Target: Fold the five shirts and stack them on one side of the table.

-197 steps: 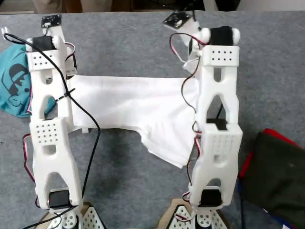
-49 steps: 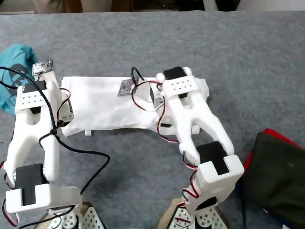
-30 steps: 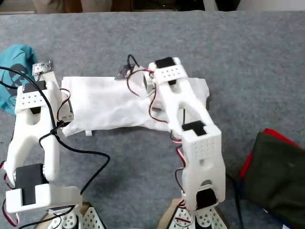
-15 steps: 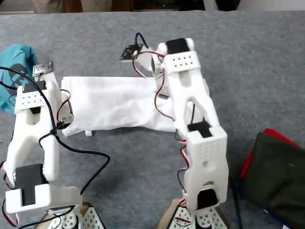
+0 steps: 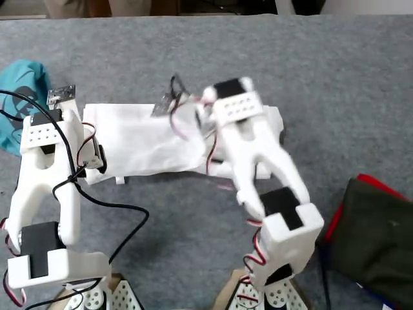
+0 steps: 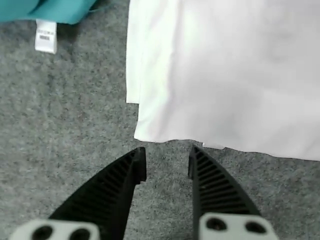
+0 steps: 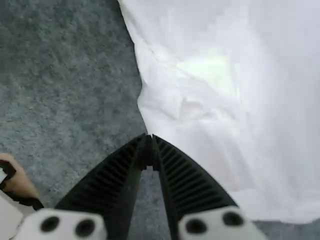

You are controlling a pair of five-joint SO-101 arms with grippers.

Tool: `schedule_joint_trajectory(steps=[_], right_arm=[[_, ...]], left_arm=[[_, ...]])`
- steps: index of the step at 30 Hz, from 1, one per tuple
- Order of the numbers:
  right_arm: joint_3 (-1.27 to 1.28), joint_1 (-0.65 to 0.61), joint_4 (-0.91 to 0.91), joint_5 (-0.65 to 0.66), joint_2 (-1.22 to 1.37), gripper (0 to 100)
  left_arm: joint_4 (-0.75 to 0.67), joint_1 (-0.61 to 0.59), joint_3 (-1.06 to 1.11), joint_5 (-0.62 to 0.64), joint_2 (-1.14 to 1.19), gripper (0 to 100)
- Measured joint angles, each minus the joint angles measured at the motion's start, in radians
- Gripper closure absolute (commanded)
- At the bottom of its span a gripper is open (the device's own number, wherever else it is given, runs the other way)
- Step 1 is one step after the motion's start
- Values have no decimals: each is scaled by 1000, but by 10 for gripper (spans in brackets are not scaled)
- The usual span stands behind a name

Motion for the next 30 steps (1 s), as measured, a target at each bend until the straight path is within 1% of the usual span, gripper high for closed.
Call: schedule_joint_trajectory(steps=[3,6,12,16,17,19,20,22,26,30], right_arm=[[35,-14,-114,-23,2,994],[25,-14,-173,-26,49,994],[-123,15,-180,-28,190,994],[-160,14,-172,-28,241,994],[-160,18,-169,-28,244,994],[-169,26,-155,-29,242,994],[-170,28,-138,-31,239,994],[-170,37,-112,-31,215,994],[-172,61,-63,-31,74,994],[-172,101,-5,-18,-68,994]], left_arm=[[0,0,0,0,0,843],[0,0,0,0,0,843],[0,0,0,0,0,842],[0,0,0,0,0,836],[0,0,0,0,0,823],[0,0,0,0,0,765],[5,0,-6,0,0,742],[34,-11,-40,-14,0,745],[94,-54,-163,-95,6,747],[157,-109,-342,-160,135,747]])
